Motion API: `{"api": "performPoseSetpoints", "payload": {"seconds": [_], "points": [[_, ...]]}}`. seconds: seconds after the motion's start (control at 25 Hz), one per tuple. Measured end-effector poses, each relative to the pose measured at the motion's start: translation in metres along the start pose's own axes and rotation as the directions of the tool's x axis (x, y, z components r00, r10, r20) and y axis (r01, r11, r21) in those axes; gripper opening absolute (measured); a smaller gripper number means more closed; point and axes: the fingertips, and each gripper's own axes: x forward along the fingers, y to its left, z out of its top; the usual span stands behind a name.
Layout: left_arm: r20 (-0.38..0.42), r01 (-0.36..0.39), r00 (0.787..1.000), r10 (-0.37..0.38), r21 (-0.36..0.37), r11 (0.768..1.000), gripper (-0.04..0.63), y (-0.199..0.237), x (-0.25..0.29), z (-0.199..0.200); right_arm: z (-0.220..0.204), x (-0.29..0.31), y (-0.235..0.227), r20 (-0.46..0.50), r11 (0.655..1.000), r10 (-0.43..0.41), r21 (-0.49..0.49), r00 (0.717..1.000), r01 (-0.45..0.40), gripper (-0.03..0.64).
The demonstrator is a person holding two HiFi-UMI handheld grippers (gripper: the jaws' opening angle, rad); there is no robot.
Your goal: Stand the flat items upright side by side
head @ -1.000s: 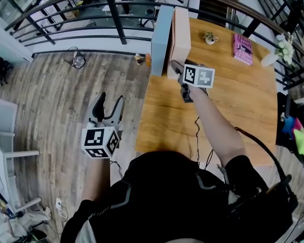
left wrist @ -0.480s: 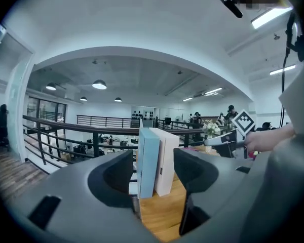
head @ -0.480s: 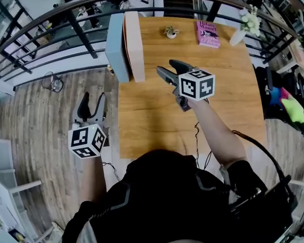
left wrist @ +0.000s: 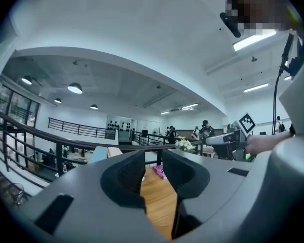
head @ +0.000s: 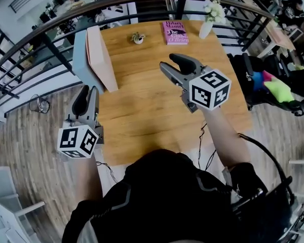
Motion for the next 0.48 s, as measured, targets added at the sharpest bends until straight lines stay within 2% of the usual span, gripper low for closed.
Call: {"api": "performPoseSetpoints", "payload": {"seconds": [0.2, 0.28, 0.48], "points": [[0.077, -0.049, 0.996, 0.046, 0.032, 0.998, 0.060, -0.035, 0.012, 0.024, 0.021, -0.054, -0.025, 0.047, 0.999, -0.031, -0.027, 0.998, 0.032, 0.166], [0.073, -0.024, 0.997, 0.021, 0.039, 0.999, 0.051, -0.054, 0.019, 0.028, 0.025, -0.074, -0.037, 0.062, 0.998, -0.046, -0.032, 0.997, 0.048, 0.155], [0.054, 0.072, 0.996, -0.071, -0.019, 0.997, 0.031, -0.084, 0.027, 0.039, 0.030, -0.102, -0.060, 0.086, 0.995, -0.085, -0.046, 0.993, 0.090, 0.110]]}}
